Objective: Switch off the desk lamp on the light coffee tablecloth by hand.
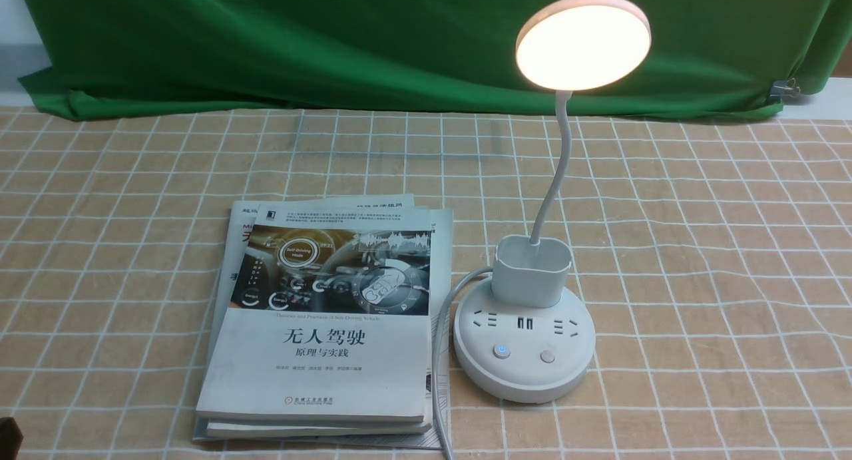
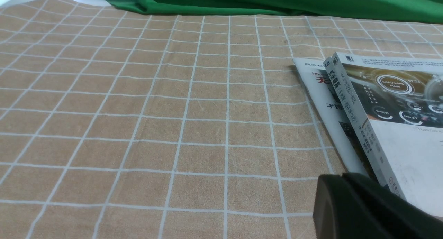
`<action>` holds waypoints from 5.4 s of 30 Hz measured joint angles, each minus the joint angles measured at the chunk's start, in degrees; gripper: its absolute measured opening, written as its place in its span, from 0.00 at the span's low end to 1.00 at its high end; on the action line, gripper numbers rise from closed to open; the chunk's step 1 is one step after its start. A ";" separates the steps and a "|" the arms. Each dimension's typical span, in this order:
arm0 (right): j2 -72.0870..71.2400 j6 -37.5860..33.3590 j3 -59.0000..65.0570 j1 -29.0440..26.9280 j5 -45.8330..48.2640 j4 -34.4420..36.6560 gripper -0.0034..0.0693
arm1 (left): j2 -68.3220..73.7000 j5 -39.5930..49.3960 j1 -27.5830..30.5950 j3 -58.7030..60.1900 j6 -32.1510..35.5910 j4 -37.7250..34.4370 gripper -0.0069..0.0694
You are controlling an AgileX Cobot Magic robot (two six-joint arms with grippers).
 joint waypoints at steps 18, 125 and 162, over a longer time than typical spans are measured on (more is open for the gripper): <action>27.83 -20.05 -30.69 4.60 39.47 0.17 0.11 | 0.00 0.00 0.00 0.00 -0.06 0.00 0.10; 107.96 -30.08 -72.39 26.89 49.66 -3.16 0.10 | 0.00 0.00 0.00 0.00 -0.01 0.06 0.10; 43.39 -27.78 -42.99 26.89 45.32 -3.07 0.17 | 0.00 0.00 0.00 0.00 0.00 0.06 0.10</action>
